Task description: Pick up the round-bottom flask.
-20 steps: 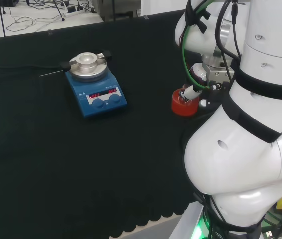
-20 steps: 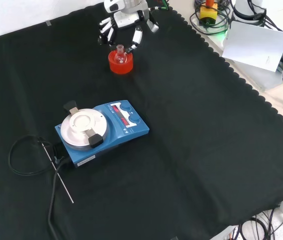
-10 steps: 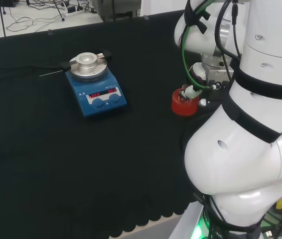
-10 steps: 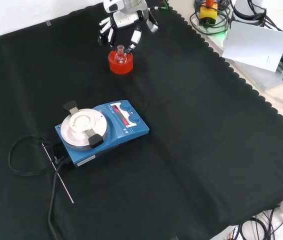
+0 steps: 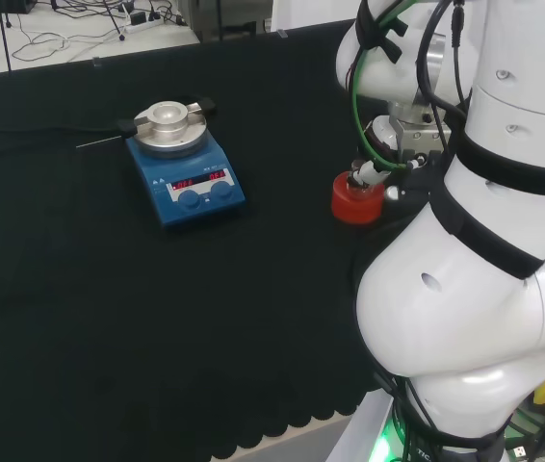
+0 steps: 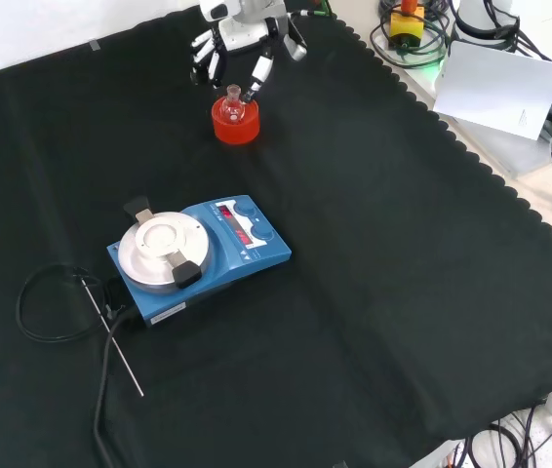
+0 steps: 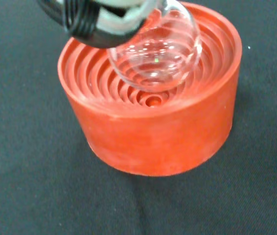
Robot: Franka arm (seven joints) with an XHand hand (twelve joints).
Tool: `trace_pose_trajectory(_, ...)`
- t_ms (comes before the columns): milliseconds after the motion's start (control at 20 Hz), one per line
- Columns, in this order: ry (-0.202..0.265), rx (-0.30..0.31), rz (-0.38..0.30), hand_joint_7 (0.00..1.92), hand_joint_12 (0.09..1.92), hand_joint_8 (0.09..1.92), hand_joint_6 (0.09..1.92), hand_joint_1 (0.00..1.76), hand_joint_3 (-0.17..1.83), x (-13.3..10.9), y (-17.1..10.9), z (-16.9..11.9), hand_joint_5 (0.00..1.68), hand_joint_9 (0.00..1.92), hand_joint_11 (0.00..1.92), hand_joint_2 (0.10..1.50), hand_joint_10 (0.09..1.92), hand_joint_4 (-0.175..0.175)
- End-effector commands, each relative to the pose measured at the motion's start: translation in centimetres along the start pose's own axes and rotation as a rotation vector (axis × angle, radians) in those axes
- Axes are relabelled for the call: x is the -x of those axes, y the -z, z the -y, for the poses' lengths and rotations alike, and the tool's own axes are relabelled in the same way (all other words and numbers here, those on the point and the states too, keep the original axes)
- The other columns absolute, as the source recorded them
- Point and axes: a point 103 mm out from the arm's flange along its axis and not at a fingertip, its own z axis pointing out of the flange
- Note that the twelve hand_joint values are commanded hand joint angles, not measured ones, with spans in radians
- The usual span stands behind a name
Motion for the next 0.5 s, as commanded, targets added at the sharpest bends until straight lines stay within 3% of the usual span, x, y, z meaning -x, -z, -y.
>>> trace_pose_trajectory(50,0.008,-0.007,-0.011,0.44,1.37,0.69,0.9,1.11,0.72,-0.2,2.5,-0.3,1.16,0.62,0.24,0.68,0.61,0.118)
trace_pose_trajectory(300,0.005,-0.013,-0.044,0.44,1.37,0.69,0.91,1.11,0.74,-0.9,5.4,-0.4,1.16,0.62,0.25,0.67,0.61,0.119)
trace_pose_trajectory(500,0.022,-0.031,-0.032,0.44,1.37,0.7,0.92,1.11,0.77,-2.2,7.5,-0.6,1.16,0.62,0.25,0.65,0.62,0.126)
